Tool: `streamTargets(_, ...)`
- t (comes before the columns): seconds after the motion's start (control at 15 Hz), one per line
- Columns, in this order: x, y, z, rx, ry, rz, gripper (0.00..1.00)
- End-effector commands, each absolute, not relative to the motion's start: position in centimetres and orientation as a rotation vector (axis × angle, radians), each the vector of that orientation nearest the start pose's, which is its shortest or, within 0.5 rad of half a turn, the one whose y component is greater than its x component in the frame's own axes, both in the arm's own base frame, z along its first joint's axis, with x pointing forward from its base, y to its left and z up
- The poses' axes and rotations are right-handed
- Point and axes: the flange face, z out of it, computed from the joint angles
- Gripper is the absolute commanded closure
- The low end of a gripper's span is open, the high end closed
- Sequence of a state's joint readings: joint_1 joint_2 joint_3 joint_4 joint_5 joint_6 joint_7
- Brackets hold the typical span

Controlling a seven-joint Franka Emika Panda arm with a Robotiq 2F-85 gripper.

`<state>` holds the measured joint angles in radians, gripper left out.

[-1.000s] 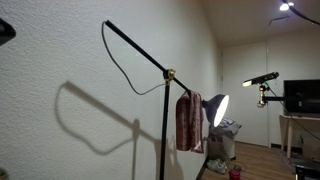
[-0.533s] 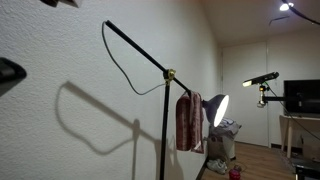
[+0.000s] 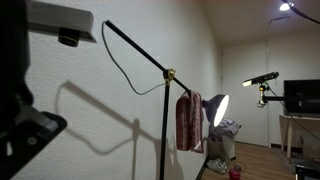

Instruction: Remove the bracelet from the lamp and put it on the floor

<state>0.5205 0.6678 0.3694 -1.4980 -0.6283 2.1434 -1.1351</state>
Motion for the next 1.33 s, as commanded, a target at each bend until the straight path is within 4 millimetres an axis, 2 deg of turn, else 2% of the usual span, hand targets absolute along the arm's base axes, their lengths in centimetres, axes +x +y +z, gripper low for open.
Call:
streamTargets(0.0,51.5,47.6,29.0,1.256,2.578,-0.041,1.0)
streamTargets(0.27,53.3,43.7,27.3,1.332,2.592,-0.012,1.0)
streamTargets(0.33,53.3,45.7,26.9,1.326,2.573,-0.044,0.99)
streamTargets(0.53,54.3,44.1,26.1,1.347,2.578,-0.036,0.99)
streamTargets(0.87,54.6,44.1,25.7,1.361,2.579,-0.074,1.0)
streamTargets(1.27,55.3,42.0,20.6,1.454,2.615,-0.173,1.0)
